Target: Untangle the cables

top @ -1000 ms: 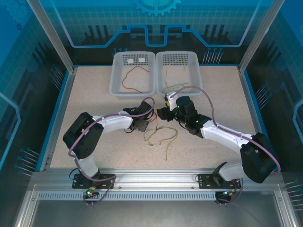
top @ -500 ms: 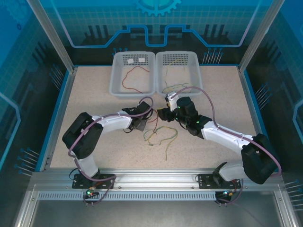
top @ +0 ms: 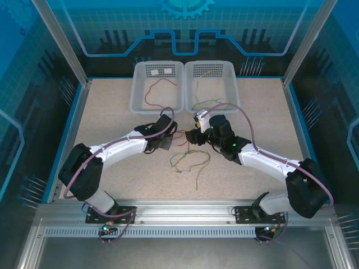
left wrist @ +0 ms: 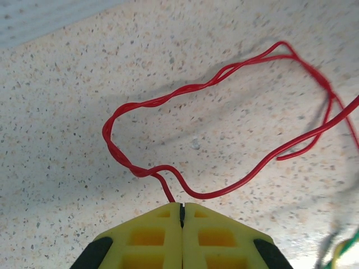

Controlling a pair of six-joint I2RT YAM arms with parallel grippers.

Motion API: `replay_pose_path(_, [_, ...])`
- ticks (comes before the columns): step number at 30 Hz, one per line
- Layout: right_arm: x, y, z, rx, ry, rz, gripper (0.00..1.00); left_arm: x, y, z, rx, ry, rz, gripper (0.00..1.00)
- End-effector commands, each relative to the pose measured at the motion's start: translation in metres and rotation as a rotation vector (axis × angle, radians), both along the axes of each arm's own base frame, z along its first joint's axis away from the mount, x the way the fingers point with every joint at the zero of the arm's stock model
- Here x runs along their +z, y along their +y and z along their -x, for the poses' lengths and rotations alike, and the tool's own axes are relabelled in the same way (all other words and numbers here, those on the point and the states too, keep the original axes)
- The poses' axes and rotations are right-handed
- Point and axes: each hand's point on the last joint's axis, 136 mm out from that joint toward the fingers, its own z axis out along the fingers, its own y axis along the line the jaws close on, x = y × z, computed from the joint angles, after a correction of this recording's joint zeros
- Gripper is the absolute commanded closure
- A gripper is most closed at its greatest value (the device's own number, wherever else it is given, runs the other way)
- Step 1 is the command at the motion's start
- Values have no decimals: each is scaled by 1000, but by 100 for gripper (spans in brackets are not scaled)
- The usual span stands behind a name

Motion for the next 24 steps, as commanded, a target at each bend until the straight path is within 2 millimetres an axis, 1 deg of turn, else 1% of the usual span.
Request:
replay_pose_path(1, [27, 19, 22, 165, -117, -24, 42, 34, -13, 3, -17, -13, 116, 100])
replay_pose_path(2, [32, 17, 22, 167, -142, -26, 41, 40, -15, 4, -20, -22, 143, 100])
replay_pose_path(3, [33, 8, 16, 116, -143, -29, 41, 49, -16, 4, -15, -42, 173, 100])
replay_pose_path(4, [41, -3, 6, 55, -152, -62, 39, 56, -16, 4, -11, -61, 204, 100])
replay_pose_path(5, [44, -15, -4, 1, -116, -112, 36, 64, -16, 3, 0, -85, 241, 100])
replay_pose_path(6, [47, -24, -12, -18, -74, -175, 34, 73, -15, 2, 14, -108, 282, 100])
replay_pose_path(8, [47, -35, -24, -48, 28, -293, 29, 87, -10, -1, 53, -144, 353, 100])
replay_pose_path(9, [45, -36, -28, -43, 80, -340, 28, 94, -8, -2, 77, -166, 384, 100])
replay_pose_path(12, [49, -22, -29, 11, 159, -422, 28, 115, -10, -4, 80, -235, 485, 100])
replay_pose_path(16, [60, -1, -29, 76, 263, -547, 26, 137, -15, -5, 65, -300, 569, 100])
replay_pose_path(18, [61, 13, -29, 106, 329, -607, 24, 144, -16, -5, 65, -321, 595, 100])
replay_pose_path(20, [63, 31, -30, 143, 404, -652, 24, 150, -19, -6, 51, -339, 615, 100])
replay_pose_path(24, [61, 53, -26, 160, 449, -678, 23, 155, -17, -9, 64, -365, 623, 100])
